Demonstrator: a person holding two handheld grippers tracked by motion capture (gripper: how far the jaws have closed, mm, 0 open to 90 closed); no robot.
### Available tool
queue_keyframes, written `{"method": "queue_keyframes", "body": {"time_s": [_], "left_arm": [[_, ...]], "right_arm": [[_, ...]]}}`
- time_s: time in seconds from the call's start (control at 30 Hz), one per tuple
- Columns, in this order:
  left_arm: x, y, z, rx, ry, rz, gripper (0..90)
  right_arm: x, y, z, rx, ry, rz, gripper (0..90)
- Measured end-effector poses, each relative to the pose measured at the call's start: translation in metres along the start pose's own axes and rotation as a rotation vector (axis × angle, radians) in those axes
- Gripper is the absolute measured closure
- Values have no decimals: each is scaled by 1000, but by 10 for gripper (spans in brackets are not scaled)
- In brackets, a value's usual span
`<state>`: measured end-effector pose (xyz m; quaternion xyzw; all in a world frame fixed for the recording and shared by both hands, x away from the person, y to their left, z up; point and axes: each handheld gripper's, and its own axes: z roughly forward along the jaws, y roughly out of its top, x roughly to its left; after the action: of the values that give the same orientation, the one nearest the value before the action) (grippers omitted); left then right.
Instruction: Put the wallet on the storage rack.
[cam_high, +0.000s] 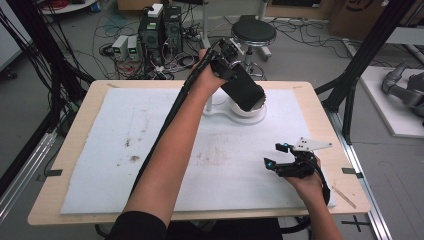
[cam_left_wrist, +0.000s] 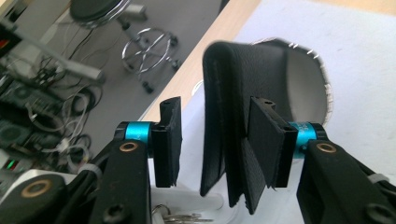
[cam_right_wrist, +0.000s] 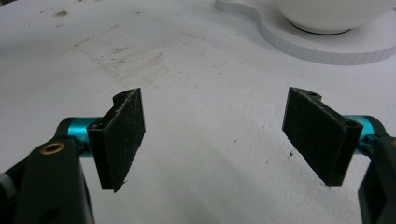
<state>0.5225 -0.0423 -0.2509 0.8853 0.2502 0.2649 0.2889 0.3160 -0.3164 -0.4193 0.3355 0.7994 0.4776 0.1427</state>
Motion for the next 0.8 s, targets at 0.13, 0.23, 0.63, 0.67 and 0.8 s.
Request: {"method": "queue_keyframes", "body": {"time_s": [0.13,0.23,0.63,0.67,0.8], "left_arm": [[-6,2,9,41,59,24,564],[-5,3,11,47,96,19,564],[-2,0,5,3,68,-7,503],[-1,0,4,-10,58,-13,503],[-1,0,-1,-38,37,-38,459]], "right_arm": [[0,0,2,-3,21,3,218],[1,1,3,-4,27,-10,218],[2,2,2,-8,23,-11,217],[2,2,2,-8,23,-11,217],[4,2,2,-4,24,-9,217]]}}
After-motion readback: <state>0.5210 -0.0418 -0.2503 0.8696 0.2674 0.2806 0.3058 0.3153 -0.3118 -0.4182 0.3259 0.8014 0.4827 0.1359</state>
